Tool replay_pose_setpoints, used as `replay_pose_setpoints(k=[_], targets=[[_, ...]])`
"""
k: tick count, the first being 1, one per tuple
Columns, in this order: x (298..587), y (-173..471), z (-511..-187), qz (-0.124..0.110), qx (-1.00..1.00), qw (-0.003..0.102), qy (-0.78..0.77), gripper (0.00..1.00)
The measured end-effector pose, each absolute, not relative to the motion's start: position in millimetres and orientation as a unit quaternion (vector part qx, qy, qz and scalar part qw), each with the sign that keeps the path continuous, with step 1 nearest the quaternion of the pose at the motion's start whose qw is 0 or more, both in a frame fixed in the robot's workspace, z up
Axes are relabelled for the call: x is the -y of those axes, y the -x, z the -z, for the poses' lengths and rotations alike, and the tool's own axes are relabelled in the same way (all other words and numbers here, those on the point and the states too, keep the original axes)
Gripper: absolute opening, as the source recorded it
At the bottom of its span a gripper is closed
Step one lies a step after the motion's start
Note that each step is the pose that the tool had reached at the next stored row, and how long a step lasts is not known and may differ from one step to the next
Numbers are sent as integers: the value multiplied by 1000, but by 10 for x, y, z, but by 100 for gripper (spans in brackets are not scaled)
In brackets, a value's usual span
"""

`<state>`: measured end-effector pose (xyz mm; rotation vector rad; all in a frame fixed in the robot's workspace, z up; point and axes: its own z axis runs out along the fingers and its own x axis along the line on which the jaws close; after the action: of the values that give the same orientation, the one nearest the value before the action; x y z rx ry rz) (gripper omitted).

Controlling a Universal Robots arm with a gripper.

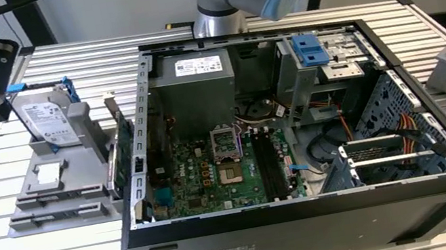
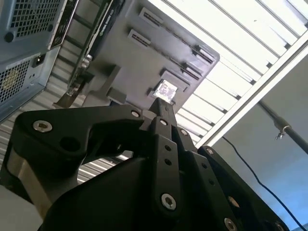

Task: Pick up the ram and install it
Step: 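Reach for the ram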

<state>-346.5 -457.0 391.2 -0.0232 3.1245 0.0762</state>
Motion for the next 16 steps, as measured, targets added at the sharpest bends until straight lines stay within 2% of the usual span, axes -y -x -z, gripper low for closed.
replay_pose_setpoints(k=[16], targets=[[4627, 3465, -3912, -24, -1000, 8, 8, 0]])
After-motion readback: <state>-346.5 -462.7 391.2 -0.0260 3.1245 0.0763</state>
